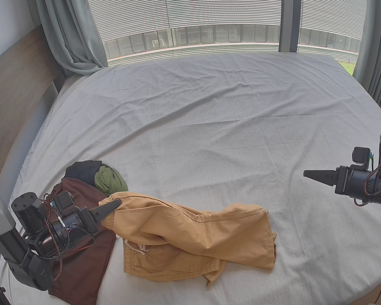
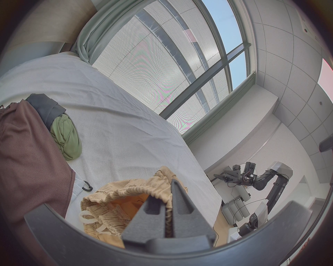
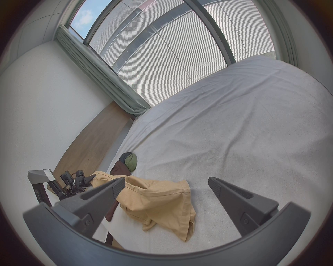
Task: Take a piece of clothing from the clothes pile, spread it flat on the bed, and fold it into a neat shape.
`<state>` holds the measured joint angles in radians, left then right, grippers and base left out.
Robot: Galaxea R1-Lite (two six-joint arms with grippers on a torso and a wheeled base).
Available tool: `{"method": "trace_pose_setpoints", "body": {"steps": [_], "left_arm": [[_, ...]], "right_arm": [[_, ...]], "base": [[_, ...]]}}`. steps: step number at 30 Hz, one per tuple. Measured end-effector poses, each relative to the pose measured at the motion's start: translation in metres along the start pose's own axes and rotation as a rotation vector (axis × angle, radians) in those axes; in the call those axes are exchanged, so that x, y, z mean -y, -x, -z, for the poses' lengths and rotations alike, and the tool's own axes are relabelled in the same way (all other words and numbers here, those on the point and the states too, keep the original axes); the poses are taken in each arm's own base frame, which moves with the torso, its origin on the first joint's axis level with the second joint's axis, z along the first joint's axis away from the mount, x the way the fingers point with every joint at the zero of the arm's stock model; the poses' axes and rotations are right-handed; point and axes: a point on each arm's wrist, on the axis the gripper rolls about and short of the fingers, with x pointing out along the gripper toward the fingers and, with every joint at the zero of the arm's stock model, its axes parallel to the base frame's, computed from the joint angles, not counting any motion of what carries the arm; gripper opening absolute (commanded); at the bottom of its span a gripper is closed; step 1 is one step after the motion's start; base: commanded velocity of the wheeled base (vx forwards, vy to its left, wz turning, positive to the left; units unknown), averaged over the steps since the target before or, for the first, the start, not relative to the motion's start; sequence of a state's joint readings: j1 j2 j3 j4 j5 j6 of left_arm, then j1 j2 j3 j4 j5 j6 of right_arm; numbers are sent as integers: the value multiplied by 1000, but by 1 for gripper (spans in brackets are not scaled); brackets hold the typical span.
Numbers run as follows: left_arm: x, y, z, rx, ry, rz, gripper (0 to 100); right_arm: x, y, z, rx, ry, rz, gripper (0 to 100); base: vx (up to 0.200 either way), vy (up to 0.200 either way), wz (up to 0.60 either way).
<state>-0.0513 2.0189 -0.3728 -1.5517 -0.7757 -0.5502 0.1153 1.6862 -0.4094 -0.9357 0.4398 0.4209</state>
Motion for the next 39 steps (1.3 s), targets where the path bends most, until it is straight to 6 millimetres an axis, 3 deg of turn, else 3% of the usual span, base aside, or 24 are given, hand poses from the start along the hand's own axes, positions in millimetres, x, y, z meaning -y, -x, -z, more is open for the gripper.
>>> {"method": "trace_pose_setpoints", "body": {"steps": [8,39], "left_arm": [[0,0,-1,2,-1,-1,0],[-12,2,2,-4,-73,-30,0]], "right_arm": [[19,-27,17,-42,-30,5,100],[46,-110,76,-111,-173,-67,100]], "base": [[0,0,0],[0,0,0]]}}
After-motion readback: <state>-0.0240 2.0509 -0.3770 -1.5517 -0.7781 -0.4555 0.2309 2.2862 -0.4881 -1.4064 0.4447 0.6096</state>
